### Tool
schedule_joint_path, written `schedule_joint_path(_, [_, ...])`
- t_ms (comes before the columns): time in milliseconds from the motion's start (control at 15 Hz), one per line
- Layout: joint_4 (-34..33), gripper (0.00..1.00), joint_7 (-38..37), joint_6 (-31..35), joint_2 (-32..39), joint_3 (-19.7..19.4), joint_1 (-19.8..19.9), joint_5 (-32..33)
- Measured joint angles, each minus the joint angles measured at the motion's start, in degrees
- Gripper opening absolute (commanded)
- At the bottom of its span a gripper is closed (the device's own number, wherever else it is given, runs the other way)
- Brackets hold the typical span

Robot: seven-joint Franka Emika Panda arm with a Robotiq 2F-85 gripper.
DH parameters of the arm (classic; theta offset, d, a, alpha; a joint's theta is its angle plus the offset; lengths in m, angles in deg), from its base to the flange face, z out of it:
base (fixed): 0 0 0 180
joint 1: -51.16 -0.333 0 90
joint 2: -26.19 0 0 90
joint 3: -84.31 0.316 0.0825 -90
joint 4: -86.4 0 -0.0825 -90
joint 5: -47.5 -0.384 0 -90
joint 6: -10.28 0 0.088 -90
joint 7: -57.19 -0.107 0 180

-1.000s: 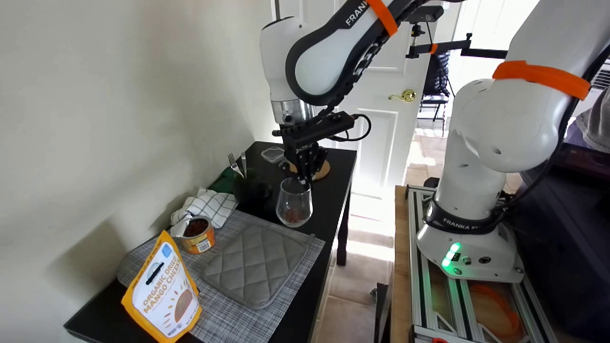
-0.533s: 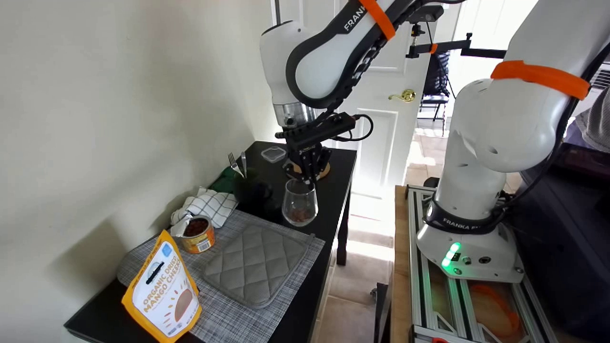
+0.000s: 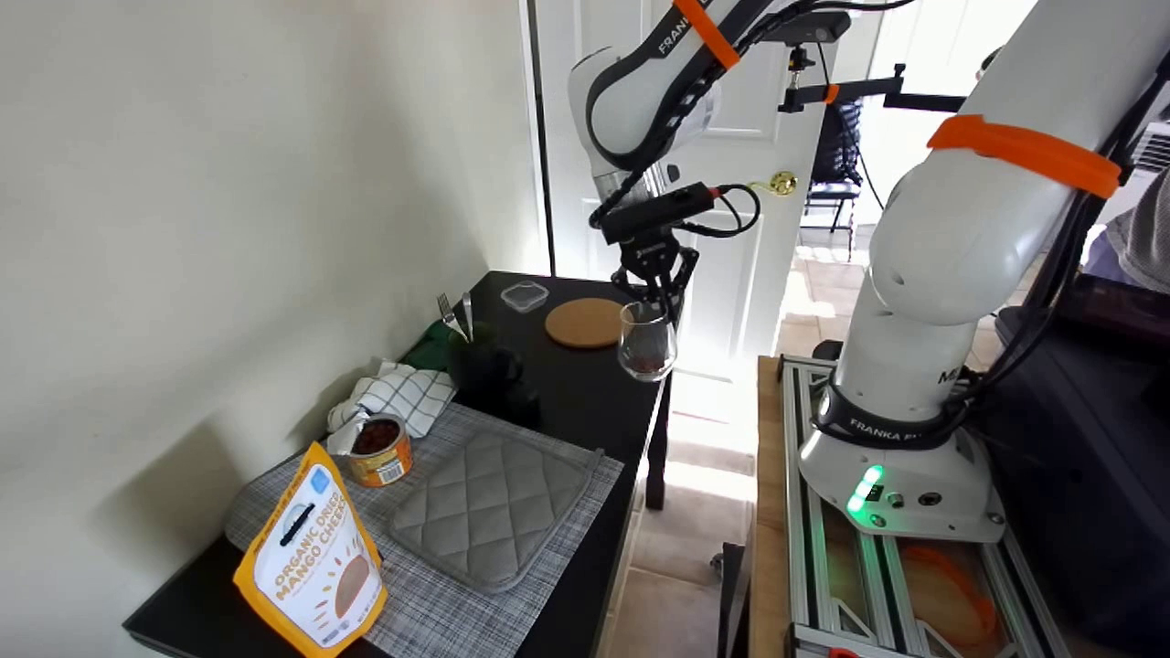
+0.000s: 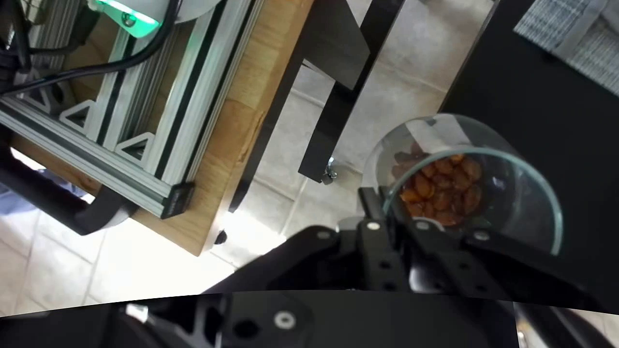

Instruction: Move the object from one end of the table to another

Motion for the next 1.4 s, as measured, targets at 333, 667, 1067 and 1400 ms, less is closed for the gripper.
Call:
schedule_joint_path(333, [-0.11,0.01,-3.29,1.11,0.19,-6.07,7.78,0.54])
schedule_joint_path(667, [-1.41,0.05,-6.45,1.59,0.23,-7.43,10.03,0.71])
schedule_joint_path(1067, [-1.41,0.01,-6.58,1.59,0.4,-7.42,10.03,0.71])
schedule_joint_path(1400, [-3.51,0.01,-6.58,4.81,1.86,-7.44,9.96,1.34])
